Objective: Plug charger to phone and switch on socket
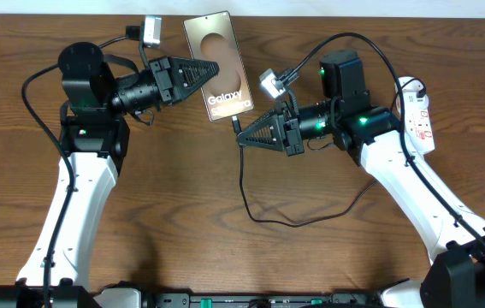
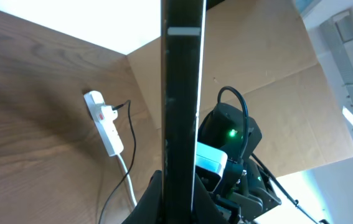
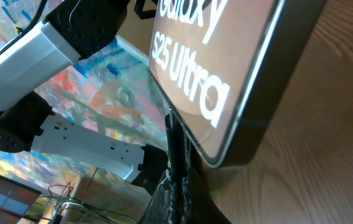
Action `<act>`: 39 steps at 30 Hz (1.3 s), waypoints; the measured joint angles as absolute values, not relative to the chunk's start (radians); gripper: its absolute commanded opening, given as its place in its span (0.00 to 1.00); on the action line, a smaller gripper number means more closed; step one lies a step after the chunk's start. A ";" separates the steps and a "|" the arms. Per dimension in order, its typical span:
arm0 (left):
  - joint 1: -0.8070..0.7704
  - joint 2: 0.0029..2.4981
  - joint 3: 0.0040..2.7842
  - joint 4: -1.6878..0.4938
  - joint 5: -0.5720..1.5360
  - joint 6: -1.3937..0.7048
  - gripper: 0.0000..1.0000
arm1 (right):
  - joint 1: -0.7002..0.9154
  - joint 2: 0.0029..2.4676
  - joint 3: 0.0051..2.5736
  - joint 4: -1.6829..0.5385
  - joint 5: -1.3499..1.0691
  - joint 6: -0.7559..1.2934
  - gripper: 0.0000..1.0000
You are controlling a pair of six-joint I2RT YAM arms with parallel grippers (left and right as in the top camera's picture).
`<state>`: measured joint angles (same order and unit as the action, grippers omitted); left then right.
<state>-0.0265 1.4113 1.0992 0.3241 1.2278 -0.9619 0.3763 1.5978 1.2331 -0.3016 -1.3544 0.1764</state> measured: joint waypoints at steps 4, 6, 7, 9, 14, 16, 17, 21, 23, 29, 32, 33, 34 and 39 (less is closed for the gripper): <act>-0.027 1.411 1.099 0.323 1.224 -0.977 0.07 | 0.376 1.598 1.233 -0.301 -1.353 0.176 0.01; -0.027 1.411 1.099 0.323 1.224 -0.984 0.07 | 0.376 1.598 1.233 -0.301 -1.353 0.176 0.01; -0.027 1.411 1.100 0.323 1.225 -0.986 0.07 | 0.376 1.598 1.233 -0.301 -1.353 0.176 0.01; -0.027 1.411 1.100 0.323 1.224 -0.991 0.07 | 0.376 1.598 1.233 -0.301 -1.353 0.176 0.01; -0.027 1.411 1.100 0.323 1.224 -0.995 0.07 | 0.376 1.598 1.233 -0.299 -1.352 0.177 0.01; -0.027 1.411 1.099 0.324 1.224 -0.995 0.07 | 0.376 1.598 1.233 -0.295 -1.349 0.181 0.01; -0.026 1.411 1.099 0.324 1.222 -0.995 0.07 | 0.376 1.598 1.233 -0.291 -1.348 0.184 0.01; -0.026 1.411 1.099 0.326 1.220 -0.995 0.07 | 0.376 1.598 1.233 -0.279 -1.346 0.199 0.01; -0.026 1.411 1.099 0.326 1.220 -0.995 0.07 | 0.376 1.598 1.233 -0.277 -1.346 0.205 0.01; -0.026 1.411 1.100 0.326 1.220 -0.994 0.07 | 0.376 1.598 1.233 -0.268 -1.346 0.218 0.01; -0.026 1.411 1.100 0.326 1.221 -0.987 0.07 | 0.376 1.598 1.233 -0.242 -1.346 0.236 0.01; -0.026 1.411 1.099 0.326 1.221 -0.986 0.07 | 0.376 1.598 1.233 -0.233 -1.346 0.242 0.01; -0.026 1.411 1.099 0.327 1.221 -0.983 0.07 | 0.376 1.598 1.233 -0.227 -1.346 0.248 0.01; -0.022 1.411 1.099 0.331 1.221 -0.972 0.07 | 0.376 1.598 1.233 -0.211 -1.342 0.286 0.01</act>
